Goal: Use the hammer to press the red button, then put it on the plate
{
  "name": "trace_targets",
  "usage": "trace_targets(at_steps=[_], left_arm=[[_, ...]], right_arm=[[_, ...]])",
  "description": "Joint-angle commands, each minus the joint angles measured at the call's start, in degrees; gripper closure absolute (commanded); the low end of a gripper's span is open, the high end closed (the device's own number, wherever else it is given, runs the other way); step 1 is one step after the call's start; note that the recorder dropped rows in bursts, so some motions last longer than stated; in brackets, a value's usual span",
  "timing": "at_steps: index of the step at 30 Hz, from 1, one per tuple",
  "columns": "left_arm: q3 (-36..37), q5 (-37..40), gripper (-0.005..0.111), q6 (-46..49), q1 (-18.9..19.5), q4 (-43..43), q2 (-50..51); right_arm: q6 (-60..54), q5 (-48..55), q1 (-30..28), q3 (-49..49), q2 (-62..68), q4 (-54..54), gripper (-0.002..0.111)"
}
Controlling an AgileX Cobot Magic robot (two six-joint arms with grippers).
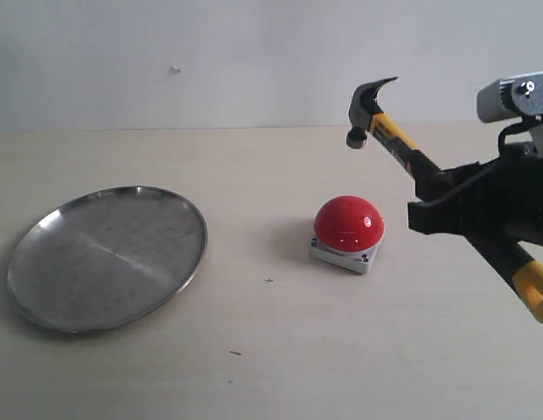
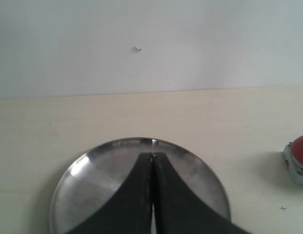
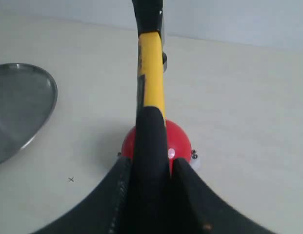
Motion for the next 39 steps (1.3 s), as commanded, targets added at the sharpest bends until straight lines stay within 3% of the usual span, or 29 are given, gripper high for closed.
trace_targets(at_steps=[1,4,10,21,29,35,39], left_arm=[[0.3,0.26,0.107,-0.32,0.17,-0.02,-0.31],[0.3,0.26,0.107,-0.32,0.17,-0.02,-0.31],[0.3,0.26,0.107,-0.32,0.17,-0.02,-0.31],[0.3,0.26,0.107,-0.32,0.17,-0.02,-0.31],[0.3,0.26,0.107,-0.19,0.17,-0.02,-0.31],[0.3,0.26,0.107,-0.19,0.17,-0.02,-0.31],[0.3,0.26,0.107,-0.19,0.17,-0.02,-0.31]], right_arm=[[-0.62,-1.09,-0.34,-1.56,-0.67,-0.27,0.108],[-0.62,1.32,-0.21,-0.93,2.13,-0.27,0.108],[-0.62,-4.69,-0.2,2.19,11.56,-0.55,0.108],[4.0,-4.02,-0.2,-4.96,1.2,-0.55,0.108],[6.34,-5.84,2.59,-4.96,3.86,-0.7,0.108],[10.23,-18.59,10.88,-4.96,10.9,-0.7,0.108],[16.53,-29.52,12.83,-4.96,17.39,-0.7,0.108]])
